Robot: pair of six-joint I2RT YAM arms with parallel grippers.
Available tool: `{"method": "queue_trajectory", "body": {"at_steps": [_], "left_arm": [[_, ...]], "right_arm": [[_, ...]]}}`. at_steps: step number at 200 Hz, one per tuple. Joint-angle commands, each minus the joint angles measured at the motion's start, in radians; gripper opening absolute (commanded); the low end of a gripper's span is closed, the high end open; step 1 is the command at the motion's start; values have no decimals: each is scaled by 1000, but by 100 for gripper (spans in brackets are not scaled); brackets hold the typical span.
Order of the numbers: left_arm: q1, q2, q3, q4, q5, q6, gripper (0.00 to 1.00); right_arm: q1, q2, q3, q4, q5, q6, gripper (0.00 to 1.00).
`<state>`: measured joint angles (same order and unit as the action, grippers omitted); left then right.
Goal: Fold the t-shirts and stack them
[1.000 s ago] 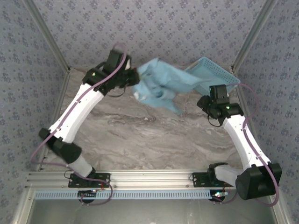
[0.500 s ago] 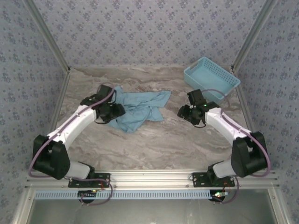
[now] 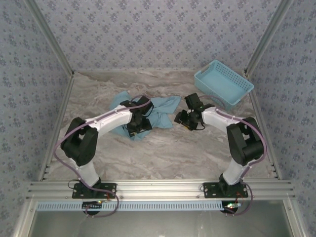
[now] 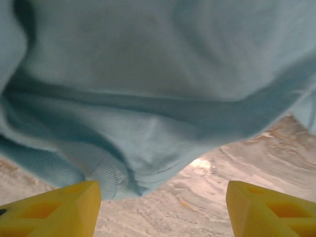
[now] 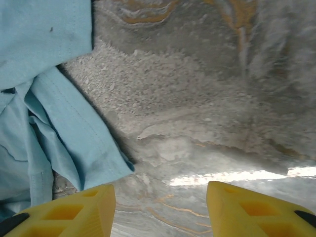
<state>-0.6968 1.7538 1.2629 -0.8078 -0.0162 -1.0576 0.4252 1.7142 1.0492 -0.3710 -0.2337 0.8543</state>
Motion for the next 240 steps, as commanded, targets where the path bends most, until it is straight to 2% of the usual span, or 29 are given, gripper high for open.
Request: {"method": "queue_trajectory", "body": {"at_steps": [1,15,37,71,90,106,114,119,128,136,172,213,240], "left_arm": [[-31,-32,-13,53,-23,-149,72],[-54,8,42,52,-53,-110,73],[-82,124,172,-46,-98,17,73],[-100,247,243,-89,-188,155,73],[-106,311,289,-107,-215,214,70],[-112,351,322,-140,-282,267,61],[-114,355,329,-149,-321,296,48],[-115,351,328,-149,-345,312,37],[-123,328,322,-148,-387,339,14],[-131,294,306,-142,-420,359,0],[-180,42,142,-56,-443,437,0],[-183,-255,-100,-2,-350,482,0],[-182,-387,-200,20,-312,506,0]], "right_arm": [[3,10,14,10,-16,35,54],[4,6,3,8,-22,37,54],[-4,-9,-13,0,-26,42,53],[-24,-37,-26,-3,-28,42,53],[-31,-51,-32,-5,-28,43,53],[-37,-56,-34,-6,-29,42,53],[-39,-58,-35,-7,-29,42,53],[-40,-59,-35,-5,-30,41,53],[-43,-59,-37,-3,-32,41,53],[-45,-59,-35,0,-31,40,53],[-51,-19,-9,75,-32,42,53],[-29,135,119,168,-15,70,56],[-1,268,227,226,-28,135,57]]}}
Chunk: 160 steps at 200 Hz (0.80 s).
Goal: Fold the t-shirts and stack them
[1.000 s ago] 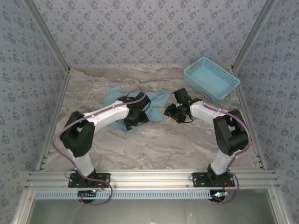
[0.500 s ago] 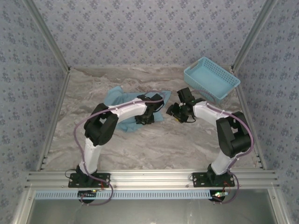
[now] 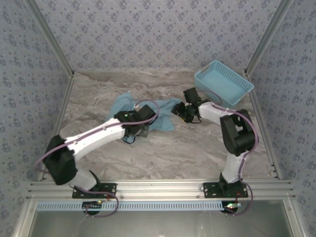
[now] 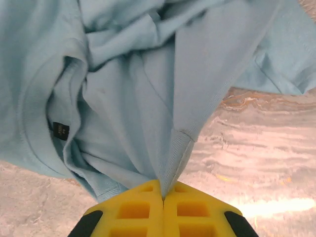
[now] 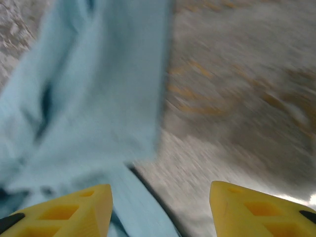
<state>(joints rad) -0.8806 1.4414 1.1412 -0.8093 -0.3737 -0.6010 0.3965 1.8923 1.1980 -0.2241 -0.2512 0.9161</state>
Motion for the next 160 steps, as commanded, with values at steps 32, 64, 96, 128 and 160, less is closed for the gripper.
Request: {"method": "queue_trajectory", "body": {"at_steps": [32,64,96,128,160], "left_arm": [[22,-182,-146,18,45,33,0],[59,-266,-159,8,48,26,0],[92,-357,-139,1,38,56,0],[129,-448,-120,29,51,113,0],[138,-547,-146,57,49,183,0]], "right_arm": [[62,177,112,114,-4,209,46],[82,147,62,119,56,253,5],[66,4,38,78,170,181,0],[15,-161,60,-12,222,74,0],[-64,-252,134,-159,231,-19,0]]}}
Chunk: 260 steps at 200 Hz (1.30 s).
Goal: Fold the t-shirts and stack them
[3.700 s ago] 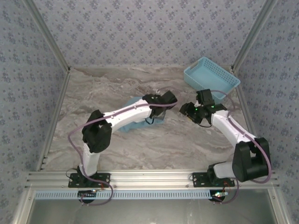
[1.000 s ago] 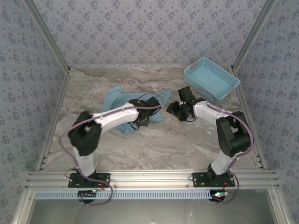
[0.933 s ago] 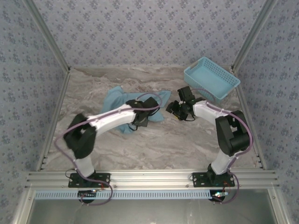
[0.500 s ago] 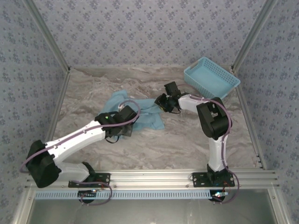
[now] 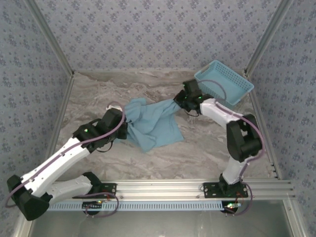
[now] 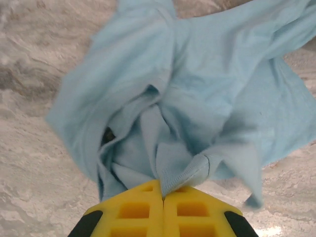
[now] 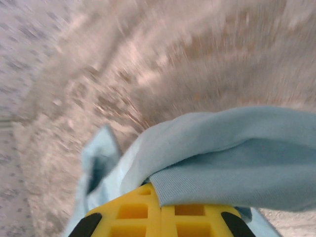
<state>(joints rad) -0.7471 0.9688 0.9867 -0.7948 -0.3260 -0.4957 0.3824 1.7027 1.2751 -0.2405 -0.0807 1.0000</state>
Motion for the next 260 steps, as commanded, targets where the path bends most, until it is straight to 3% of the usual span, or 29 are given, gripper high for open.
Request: {"method": "queue_trajectory", "body": {"at_steps": [1,55,88,131,156,179,200,218,238,260], "left_arm": [[5,-78,8,42,1,78,0],[16,-209,-64,4,-72,80,0],[69,-202,-117,43,-48,80,0],[316,-33,-155,177,131,66,0],[508,155,-128,238,226,51,0],[612,353,-43,259,278,66,0],[637,490,64,204,256,72,28],[633,493,91,169,230,35,48],[607,414,51,86,225,-27,55],[556,300,-62,11,328,-126,55]], "right_arm": [[-51,-66,57,-146,62,-104,0],[-102,-215,87,-293,137,-186,0],[-117,-149,104,-270,94,-191,0],[-127,137,251,-249,25,-265,0],[-147,303,376,-256,-62,-263,0],[-145,397,474,-288,-83,-288,0],[-143,404,500,-312,-89,-298,17],[-139,334,458,-328,-49,-307,35],[-139,202,334,-329,8,-299,49],[-134,24,172,-329,77,-260,52]]}}
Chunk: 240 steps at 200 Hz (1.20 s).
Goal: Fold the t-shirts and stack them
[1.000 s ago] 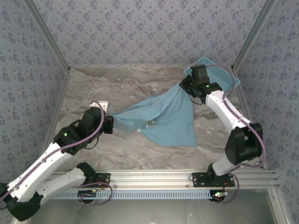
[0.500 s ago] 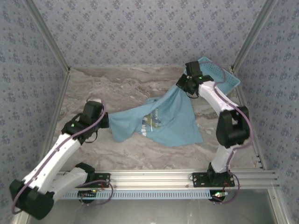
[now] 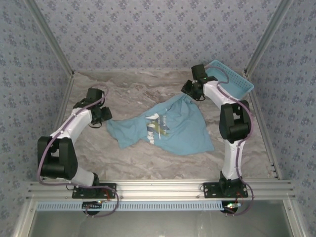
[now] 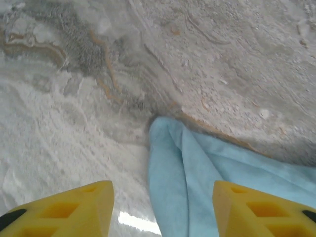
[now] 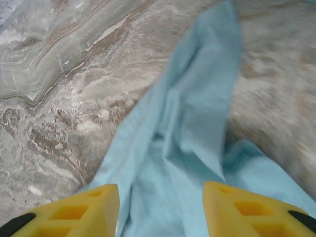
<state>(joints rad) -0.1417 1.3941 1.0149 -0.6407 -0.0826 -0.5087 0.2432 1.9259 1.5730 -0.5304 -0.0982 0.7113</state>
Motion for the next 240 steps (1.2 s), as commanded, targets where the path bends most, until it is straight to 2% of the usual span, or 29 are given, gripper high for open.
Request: {"method": "queue_trajectory", "body": {"at_steps": [1,20,37,70,104,132,172,190,208,223,240], "left_arm": [[-53,-129,-97,-146,89,-117,55],[-119,-205,-202,-149,149,-178,55],[-179,-209,-258,-115,153,-183,56],[-230,-80,-271,-21,171,-128,60],[-263,60,-243,14,159,-95,60],[-287,130,-200,-5,137,-75,55],[-338,236,-168,29,129,-78,38],[-355,256,-139,31,90,-88,20],[-359,204,-115,-17,-2,-128,0],[-348,108,-95,-91,-83,-168,0],[-312,-15,-64,-146,-97,-194,0]], "right_arm": [[5,-206,-130,-39,96,31,52],[48,-349,-271,-41,113,53,55],[95,-457,-370,-38,99,54,60],[148,-616,-535,-57,53,37,67],[156,-703,-597,-132,24,25,68],[158,-747,-624,-163,18,35,67],[156,-792,-671,-193,5,35,66],[141,-814,-702,-219,15,47,65],[122,-845,-738,-253,42,59,63],[93,-864,-773,-258,43,66,61],[58,-868,-801,-256,35,69,58]]}}
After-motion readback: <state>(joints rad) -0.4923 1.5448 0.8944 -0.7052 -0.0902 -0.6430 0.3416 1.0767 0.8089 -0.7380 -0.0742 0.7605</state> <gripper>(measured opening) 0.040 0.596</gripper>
